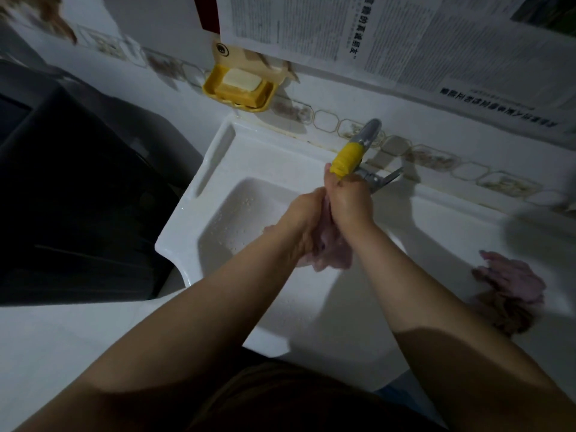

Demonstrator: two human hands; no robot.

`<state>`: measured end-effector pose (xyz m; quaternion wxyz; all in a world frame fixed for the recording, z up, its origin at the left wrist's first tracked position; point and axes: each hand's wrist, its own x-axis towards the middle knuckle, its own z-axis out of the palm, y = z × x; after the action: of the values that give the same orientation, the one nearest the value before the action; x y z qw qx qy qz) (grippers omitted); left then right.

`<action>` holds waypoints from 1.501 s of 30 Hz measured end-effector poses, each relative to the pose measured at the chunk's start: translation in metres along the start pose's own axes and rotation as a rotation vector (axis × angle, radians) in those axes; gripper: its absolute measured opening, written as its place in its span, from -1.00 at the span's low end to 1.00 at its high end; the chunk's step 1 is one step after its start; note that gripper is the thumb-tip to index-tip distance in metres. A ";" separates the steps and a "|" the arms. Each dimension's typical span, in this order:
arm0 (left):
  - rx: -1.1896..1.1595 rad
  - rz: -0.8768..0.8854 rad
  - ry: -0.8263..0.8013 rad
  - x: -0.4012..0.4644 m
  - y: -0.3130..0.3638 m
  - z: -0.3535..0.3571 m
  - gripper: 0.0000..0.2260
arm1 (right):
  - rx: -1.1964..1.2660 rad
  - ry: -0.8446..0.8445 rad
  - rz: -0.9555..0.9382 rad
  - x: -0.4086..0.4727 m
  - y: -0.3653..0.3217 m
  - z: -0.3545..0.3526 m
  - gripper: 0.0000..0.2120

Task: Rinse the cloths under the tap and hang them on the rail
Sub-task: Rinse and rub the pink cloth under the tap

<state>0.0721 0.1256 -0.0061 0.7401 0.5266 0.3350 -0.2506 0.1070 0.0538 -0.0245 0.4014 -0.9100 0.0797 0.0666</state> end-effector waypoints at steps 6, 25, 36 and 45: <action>0.252 0.054 -0.080 0.009 -0.001 -0.050 -0.47 | 0.134 -0.101 0.025 0.008 0.004 -0.014 -0.59; 0.317 0.087 0.097 0.026 0.007 0.003 -0.67 | 0.104 -0.026 -0.098 -0.005 0.009 0.002 -0.58; -0.106 -0.011 0.145 0.013 0.007 0.023 -0.67 | -0.028 0.091 -0.045 0.018 0.016 -0.007 -0.69; 0.055 -0.045 0.024 0.007 0.011 0.011 -0.57 | -0.137 0.064 -0.037 0.022 0.012 -0.001 -0.63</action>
<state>0.0869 0.1191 -0.0021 0.7155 0.5419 0.3487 -0.2700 0.1263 0.0430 -0.0364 0.3368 -0.9382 0.0710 0.0354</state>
